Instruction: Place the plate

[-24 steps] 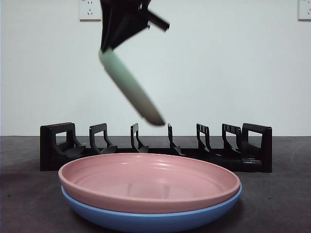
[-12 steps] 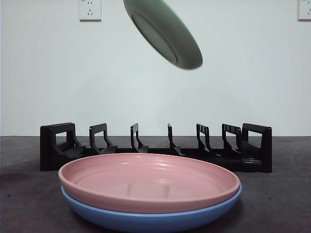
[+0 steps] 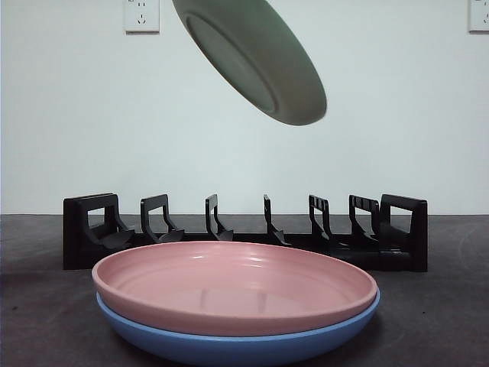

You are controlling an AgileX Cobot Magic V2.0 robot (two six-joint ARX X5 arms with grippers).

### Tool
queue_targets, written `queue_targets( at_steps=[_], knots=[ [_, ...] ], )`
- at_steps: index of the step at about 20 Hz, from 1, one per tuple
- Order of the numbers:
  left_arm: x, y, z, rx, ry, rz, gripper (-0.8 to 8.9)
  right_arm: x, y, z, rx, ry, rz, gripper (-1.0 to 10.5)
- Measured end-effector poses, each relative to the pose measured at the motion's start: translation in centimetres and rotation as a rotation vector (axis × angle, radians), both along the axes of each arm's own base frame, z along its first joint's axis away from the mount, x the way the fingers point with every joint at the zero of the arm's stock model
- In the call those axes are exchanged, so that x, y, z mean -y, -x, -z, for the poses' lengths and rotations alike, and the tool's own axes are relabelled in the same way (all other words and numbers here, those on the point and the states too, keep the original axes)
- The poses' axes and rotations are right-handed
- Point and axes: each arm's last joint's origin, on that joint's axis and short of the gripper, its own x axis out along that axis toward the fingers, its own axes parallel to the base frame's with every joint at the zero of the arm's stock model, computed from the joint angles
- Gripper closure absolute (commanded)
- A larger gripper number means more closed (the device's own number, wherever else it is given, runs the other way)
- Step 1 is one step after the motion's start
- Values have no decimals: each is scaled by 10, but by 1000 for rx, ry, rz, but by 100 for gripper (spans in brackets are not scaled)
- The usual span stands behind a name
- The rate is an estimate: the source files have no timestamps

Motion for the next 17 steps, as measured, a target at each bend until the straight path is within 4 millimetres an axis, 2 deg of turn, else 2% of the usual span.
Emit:
queue_targets(
  at_steps=[5, 10, 13, 17],
  knots=[
    [0, 0, 0, 0, 0, 0, 441, 12, 41, 48, 37, 28, -74, 929],
    [0, 0, 0, 0, 0, 0, 442, 9, 75, 96, 40, 218, -200, 929],
    [0, 0, 0, 0, 0, 0, 442, 5, 83, 110, 34, 325, -270, 929],
    [0, 0, 0, 0, 0, 0, 442, -2, 80, 121, 55, 404, -314, 929]
  ],
)
